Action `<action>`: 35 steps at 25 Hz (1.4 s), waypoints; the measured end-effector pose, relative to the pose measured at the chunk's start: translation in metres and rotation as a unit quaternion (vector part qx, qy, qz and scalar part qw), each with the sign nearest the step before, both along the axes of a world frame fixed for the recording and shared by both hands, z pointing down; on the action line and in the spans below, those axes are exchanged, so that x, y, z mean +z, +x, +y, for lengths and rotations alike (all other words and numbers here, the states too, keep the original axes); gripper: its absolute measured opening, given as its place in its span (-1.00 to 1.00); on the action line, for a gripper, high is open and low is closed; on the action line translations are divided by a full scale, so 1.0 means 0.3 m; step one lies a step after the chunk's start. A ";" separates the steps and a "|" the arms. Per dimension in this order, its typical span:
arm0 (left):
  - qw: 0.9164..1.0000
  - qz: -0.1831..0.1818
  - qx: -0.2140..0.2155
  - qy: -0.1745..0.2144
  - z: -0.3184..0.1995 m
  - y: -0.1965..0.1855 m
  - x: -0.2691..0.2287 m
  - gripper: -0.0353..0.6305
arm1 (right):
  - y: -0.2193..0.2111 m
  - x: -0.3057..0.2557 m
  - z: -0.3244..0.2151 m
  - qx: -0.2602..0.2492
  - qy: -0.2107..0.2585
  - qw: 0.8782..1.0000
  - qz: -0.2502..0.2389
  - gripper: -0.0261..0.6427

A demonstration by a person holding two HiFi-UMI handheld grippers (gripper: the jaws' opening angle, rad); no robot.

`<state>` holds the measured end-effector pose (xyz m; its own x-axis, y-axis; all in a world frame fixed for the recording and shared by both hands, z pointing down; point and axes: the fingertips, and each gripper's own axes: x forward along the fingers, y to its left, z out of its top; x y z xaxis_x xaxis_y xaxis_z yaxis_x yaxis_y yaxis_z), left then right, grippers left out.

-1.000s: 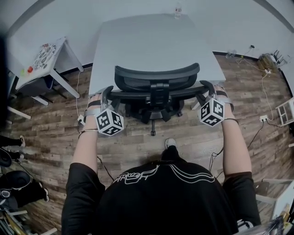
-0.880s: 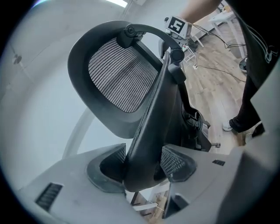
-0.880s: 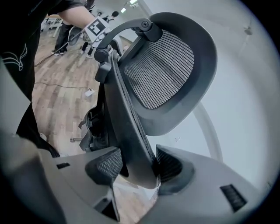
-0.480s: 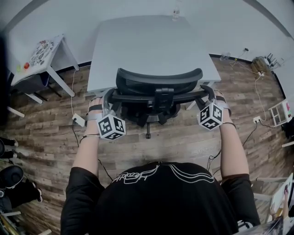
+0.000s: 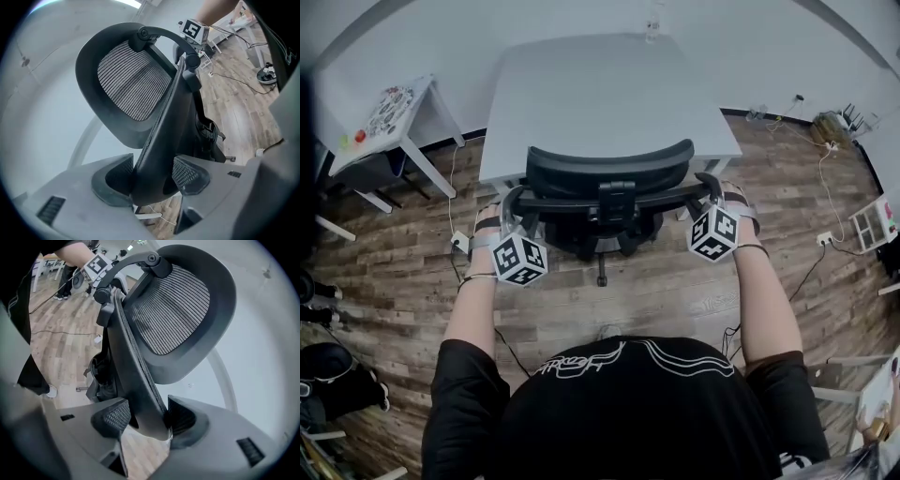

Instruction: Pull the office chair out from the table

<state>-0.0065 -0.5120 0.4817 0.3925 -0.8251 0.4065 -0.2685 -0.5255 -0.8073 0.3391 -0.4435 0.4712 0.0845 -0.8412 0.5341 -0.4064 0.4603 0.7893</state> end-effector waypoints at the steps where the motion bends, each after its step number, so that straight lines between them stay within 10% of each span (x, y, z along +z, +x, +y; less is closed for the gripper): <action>1: 1.000 -0.002 -0.002 -0.005 0.008 -0.007 -0.003 -0.23 | -0.005 -0.004 0.004 -0.001 -0.005 1.000 0.001 -0.19; 35: 0.998 0.008 -0.054 -0.008 0.774 -0.189 0.007 -0.20 | -0.184 -0.007 0.723 -0.055 0.041 0.997 -0.030 -0.17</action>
